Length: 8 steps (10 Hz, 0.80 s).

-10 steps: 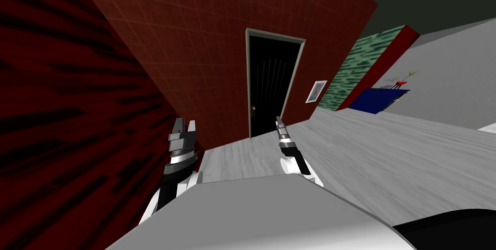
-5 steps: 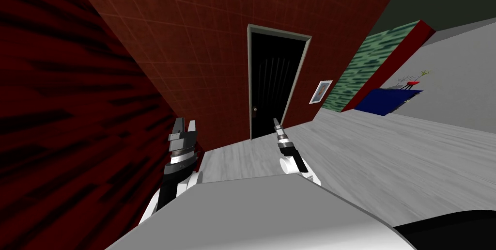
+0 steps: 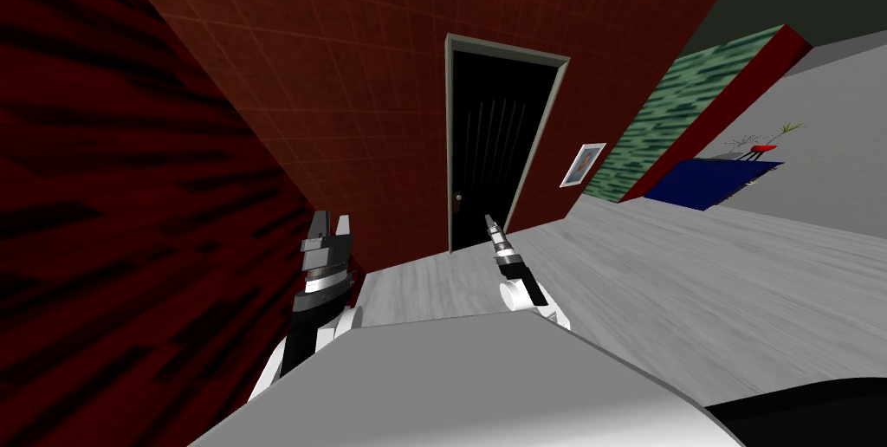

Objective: Pull the door open

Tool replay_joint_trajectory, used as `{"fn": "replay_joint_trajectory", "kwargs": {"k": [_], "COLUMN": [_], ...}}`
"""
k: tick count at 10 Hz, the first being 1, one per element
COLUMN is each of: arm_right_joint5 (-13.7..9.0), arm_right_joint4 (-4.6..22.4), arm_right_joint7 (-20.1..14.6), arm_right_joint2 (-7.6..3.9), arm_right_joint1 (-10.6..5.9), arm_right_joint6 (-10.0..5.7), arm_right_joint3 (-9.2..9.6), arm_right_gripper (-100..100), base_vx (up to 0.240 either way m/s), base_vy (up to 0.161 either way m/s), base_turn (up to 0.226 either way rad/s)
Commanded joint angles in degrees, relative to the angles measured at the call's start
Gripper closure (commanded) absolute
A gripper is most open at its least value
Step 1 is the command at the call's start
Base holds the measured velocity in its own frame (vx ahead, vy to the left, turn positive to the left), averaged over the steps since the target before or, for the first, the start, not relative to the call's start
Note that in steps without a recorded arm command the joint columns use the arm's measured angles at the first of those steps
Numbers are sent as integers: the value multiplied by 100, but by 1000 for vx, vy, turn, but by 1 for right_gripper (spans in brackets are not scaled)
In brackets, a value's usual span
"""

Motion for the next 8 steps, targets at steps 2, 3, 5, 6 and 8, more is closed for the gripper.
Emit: {"fn": "replay_joint_trajectory", "kwargs": {"k": [2,3,5,6,8], "arm_right_joint5": [-57,-86,-144,-172,-228], "arm_right_joint4": [184,270,441,527,694], "arm_right_joint7": [398,568,893,1052,1379], "arm_right_joint2": [-60,-92,-155,-186,-246], "arm_right_joint1": [-62,-94,-157,-189,-251], "arm_right_joint6": [12,18,31,37,49], "arm_right_joint3": [46,63,97,115,148], "arm_right_gripper": [-100,-100,-100,-100,-100], "base_vx": [64,86,97,116,109], "base_vy": [-5,-9,-12,-14,-5], "base_turn": [34,36,42,38,37]}}
